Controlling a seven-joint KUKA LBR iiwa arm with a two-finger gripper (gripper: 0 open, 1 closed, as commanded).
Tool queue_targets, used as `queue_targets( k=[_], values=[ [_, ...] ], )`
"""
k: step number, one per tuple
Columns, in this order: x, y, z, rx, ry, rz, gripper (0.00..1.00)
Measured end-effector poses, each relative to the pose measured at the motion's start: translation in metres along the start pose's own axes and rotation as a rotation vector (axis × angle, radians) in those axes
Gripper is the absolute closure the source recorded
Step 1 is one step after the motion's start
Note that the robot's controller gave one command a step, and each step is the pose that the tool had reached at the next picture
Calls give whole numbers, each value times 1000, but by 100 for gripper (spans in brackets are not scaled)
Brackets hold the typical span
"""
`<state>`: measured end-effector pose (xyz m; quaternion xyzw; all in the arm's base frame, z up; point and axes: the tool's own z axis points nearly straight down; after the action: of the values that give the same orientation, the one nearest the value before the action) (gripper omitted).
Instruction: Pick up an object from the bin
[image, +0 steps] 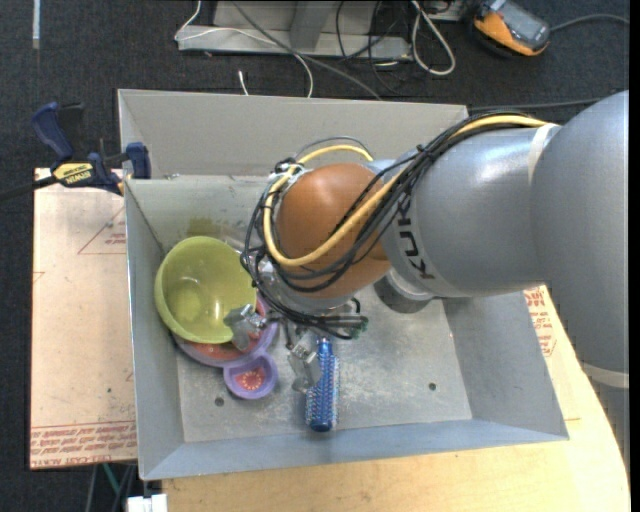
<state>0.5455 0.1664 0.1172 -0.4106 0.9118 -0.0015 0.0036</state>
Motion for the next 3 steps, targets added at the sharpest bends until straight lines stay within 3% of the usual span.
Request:
queue_targets(
  k=[1,2,3],
  values=[
    [-2,11,30,-6,7,377,0],
    [-31,14,44,-1,0,44,0],
    [-41,29,47,-3,8,236,100]
  ],
)
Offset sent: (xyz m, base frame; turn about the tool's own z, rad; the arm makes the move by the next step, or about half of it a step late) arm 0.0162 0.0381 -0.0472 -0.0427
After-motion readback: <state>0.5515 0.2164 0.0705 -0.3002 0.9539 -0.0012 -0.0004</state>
